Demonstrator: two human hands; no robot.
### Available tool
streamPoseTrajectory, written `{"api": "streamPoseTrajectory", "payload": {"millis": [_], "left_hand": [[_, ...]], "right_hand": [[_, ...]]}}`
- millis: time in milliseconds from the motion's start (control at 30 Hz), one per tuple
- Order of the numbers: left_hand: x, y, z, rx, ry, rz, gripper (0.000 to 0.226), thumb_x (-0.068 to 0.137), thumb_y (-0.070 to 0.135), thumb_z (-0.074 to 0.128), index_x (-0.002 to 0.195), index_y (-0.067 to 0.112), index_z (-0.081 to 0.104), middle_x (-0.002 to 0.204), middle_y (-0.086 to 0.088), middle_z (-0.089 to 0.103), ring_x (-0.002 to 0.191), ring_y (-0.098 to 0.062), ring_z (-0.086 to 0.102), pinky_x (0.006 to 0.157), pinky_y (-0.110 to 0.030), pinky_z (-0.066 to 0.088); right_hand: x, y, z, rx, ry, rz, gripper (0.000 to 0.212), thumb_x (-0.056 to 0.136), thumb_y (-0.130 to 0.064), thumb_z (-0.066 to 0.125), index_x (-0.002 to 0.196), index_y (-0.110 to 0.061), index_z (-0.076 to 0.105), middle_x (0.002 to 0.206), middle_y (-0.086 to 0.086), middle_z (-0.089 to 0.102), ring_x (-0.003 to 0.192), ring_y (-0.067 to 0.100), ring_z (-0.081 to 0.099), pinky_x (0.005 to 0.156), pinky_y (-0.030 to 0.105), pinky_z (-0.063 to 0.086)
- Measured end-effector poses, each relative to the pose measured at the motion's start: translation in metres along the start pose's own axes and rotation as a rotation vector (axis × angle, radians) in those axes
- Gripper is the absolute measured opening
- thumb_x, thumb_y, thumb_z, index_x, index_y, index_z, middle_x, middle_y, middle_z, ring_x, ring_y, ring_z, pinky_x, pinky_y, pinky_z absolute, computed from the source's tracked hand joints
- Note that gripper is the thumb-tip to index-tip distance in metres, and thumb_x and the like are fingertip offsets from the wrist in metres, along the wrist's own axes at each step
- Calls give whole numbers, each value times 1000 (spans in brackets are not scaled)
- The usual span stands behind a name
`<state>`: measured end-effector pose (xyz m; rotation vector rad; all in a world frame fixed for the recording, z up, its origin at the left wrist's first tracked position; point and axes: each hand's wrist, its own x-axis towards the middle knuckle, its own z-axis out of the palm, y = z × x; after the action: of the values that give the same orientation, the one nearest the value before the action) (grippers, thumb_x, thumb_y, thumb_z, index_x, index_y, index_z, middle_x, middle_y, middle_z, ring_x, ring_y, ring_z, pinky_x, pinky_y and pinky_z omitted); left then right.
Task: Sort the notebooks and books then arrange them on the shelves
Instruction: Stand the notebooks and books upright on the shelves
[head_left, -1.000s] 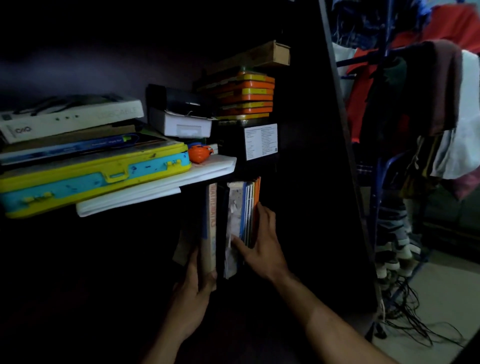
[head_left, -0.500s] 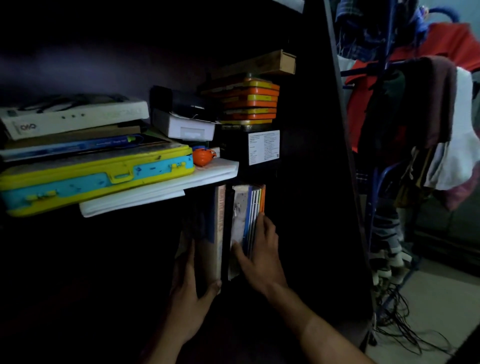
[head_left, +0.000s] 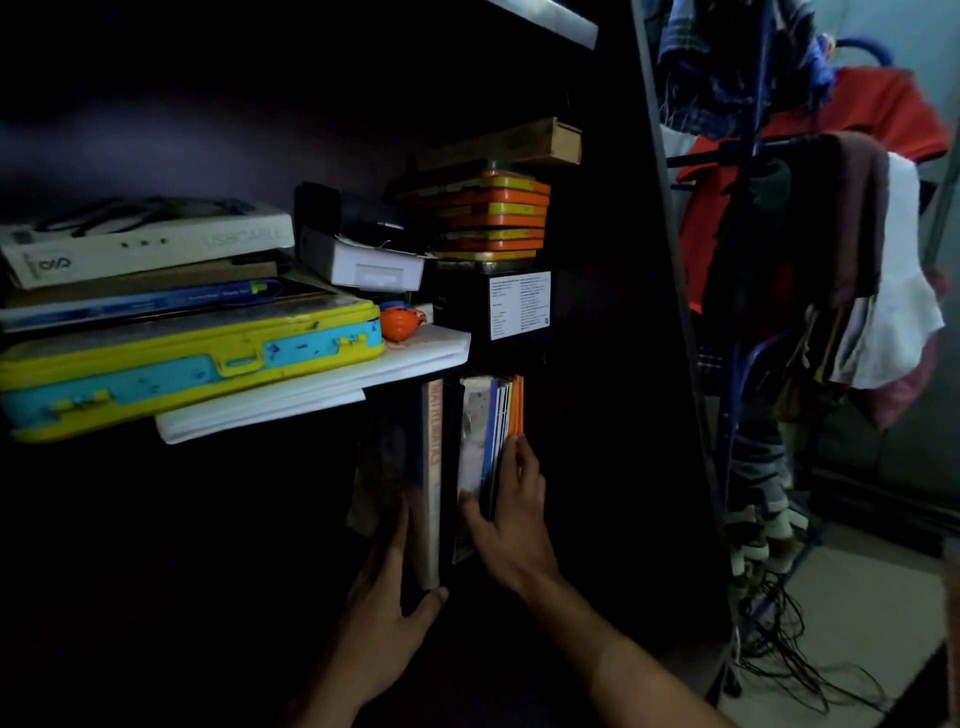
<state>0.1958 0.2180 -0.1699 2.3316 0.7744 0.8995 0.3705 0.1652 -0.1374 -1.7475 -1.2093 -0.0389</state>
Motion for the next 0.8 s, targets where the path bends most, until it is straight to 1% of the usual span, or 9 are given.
{"api": "streamPoseTrajectory", "payload": {"millis": [133, 233, 300, 433, 533, 600, 667, 733, 800], "left_hand": [[0, -2, -1, -19, -8, -13, 107, 91, 32, 72, 151, 50, -14, 162, 27, -2, 146, 3, 13, 110, -12, 18], [0, 5, -3, -2, -29, -71, 104, 93, 33, 70, 152, 47, -15, 163, 16, 9, 149, -11, 23, 110, -18, 24], [-5, 14, -5, 26, -37, -132, 105, 94, 31, 69, 153, 42, -17, 166, 4, 11, 150, -21, 27, 110, -25, 29], [-30, 53, -8, -3, 18, -252, 104, 93, 26, 70, 153, 41, -14, 169, -7, 6, 152, -30, 21, 117, -40, 28], [-55, 87, -3, -117, 40, -312, 99, 91, 24, 72, 160, 35, 2, 167, -3, 14, 151, -27, 24, 117, -42, 29], [-72, 116, 5, -206, -7, -279, 85, 90, 25, 72, 156, 37, 20, 162, -3, 30, 142, -23, 41, 114, -40, 38], [-87, 146, 15, -311, -66, -247, 70, 91, 18, 71, 148, 36, 35, 149, -4, 48, 121, -12, 59, 99, -25, 50], [-103, 187, 31, -286, -165, -180, 62, 92, 16, 71, 144, 31, 43, 133, 2, 57, 99, 7, 62, 78, -5, 47], [-122, 229, 50, -257, -291, -89, 59, 91, 18, 72, 143, 30, 46, 125, 5, 61, 92, 14, 60, 74, -3, 45]], "right_hand": [[0, 4, -1, 44, -78, -10, 101, 86, -63, 46, 160, -22, -10, 165, -11, -12, 151, 14, -3, 120, 33, 10], [-2, 7, -1, 75, -168, 15, 106, 92, -39, 63, 156, -27, -21, 165, -10, -26, 153, 12, -16, 125, 34, 4], [-7, 3, -6, 128, -258, 91, 109, 91, -40, 64, 151, -34, -27, 164, -8, -28, 153, 12, -16, 127, 37, 5], [-37, -23, -36, 266, -292, 323, 91, 92, -47, 62, 161, -27, 6, 168, 2, 10, 154, 22, 14, 125, 39, 18], [-75, -46, -77, 300, -276, 266, 76, 96, -33, 62, 158, -24, 20, 155, -4, 35, 144, 14, 33, 112, 18, 24], [-112, -60, -114, 232, -307, 267, 78, 96, -26, 62, 159, -16, 17, 154, -1, 34, 144, 12, 31, 106, 9, 19], [-151, -66, -145, 195, -334, 268, 80, 95, -27, 62, 160, -16, 16, 162, 5, 28, 148, 15, 28, 113, 16, 21], [-194, -66, -188, 179, -316, 299, 74, 95, -28, 60, 159, -19, 24, 160, 6, 35, 144, 17, 37, 115, 26, 30], [-233, -63, -233, 159, -266, 313, 66, 93, -32, 58, 154, -22, 35, 151, 2, 46, 128, 14, 50, 109, 29, 39]]}}
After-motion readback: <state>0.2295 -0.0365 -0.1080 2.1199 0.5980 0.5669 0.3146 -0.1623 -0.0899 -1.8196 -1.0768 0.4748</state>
